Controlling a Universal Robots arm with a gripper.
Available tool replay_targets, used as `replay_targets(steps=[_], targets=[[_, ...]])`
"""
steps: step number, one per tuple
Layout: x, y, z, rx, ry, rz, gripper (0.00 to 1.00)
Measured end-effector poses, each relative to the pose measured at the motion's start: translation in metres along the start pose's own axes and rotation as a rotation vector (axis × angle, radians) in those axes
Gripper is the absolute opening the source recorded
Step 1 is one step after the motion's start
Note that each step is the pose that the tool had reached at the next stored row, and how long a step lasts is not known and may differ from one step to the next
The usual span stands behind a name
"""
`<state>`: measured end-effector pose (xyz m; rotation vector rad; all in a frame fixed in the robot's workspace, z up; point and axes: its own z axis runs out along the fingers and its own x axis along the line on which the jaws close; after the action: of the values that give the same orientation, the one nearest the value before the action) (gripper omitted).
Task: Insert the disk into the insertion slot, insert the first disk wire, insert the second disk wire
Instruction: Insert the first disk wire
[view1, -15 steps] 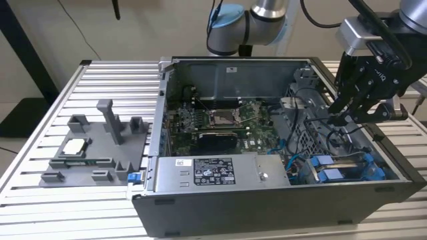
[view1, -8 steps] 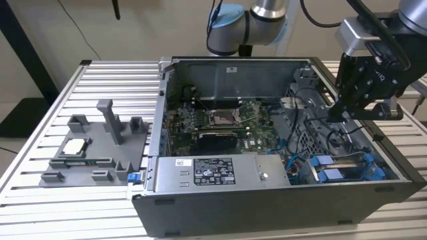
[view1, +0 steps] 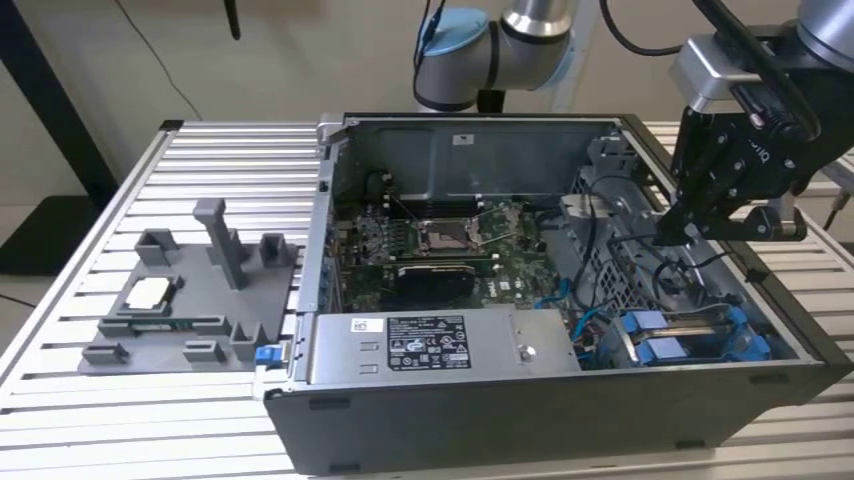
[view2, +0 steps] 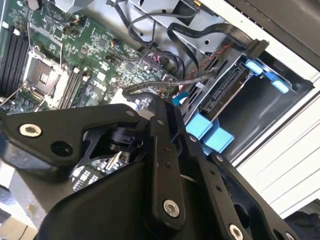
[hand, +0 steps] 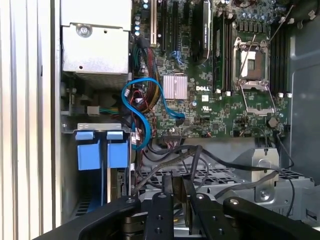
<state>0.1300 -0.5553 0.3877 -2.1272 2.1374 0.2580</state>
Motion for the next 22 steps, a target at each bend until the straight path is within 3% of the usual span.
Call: replay_targets(steps=[3, 5, 14, 22], targets=[[0.0000, 0.0000, 0.0001, 0.0000, 0.0006, 0.000, 0.19], [0.0000, 0.0000, 0.0004, 0.0001, 0.0094, 0.000, 0.19], [0.0018, -0.0002, 0.0021, 0.0020, 0.0990, 0.004, 0.19], [0.0050, -0.0015, 0.0049, 0.0030, 0.1604, 0.006, 0.19]])
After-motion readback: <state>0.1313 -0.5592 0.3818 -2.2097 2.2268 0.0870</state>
